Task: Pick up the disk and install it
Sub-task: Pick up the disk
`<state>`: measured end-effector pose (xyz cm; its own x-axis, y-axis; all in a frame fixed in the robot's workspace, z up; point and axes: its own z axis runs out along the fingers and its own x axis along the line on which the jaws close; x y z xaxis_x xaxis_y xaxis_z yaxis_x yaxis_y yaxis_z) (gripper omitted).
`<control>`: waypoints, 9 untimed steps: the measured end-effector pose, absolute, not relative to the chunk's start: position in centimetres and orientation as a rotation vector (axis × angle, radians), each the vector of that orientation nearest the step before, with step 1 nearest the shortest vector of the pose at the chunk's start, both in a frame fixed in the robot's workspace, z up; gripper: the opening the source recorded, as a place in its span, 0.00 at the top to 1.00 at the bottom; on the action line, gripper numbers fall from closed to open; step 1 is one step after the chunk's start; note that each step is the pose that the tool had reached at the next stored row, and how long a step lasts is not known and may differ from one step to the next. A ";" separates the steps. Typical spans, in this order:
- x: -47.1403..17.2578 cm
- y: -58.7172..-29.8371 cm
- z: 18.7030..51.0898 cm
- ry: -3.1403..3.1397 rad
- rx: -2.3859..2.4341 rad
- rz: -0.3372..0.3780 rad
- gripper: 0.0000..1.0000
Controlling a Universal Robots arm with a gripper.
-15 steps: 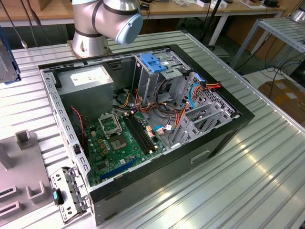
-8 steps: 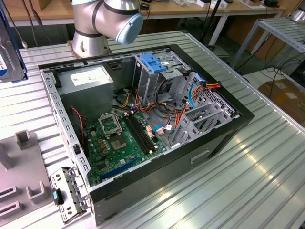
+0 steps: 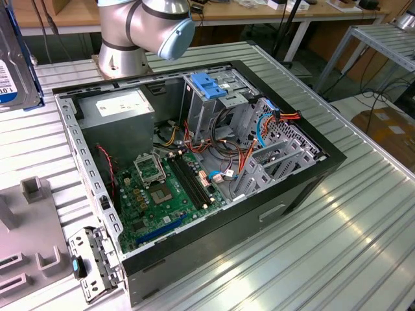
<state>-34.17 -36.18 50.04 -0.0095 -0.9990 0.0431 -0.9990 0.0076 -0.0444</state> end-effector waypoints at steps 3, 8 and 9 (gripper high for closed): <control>-33.8 -36.2 50.1 2.229 -2.210 -0.098 0.63; -33.3 -36.2 50.1 2.229 -2.209 -0.099 0.63; -33.2 -36.2 50.1 2.228 -2.209 -0.099 0.63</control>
<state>-33.19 -36.18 50.13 -0.0096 -0.9990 0.0431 -0.9989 0.0076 -0.0462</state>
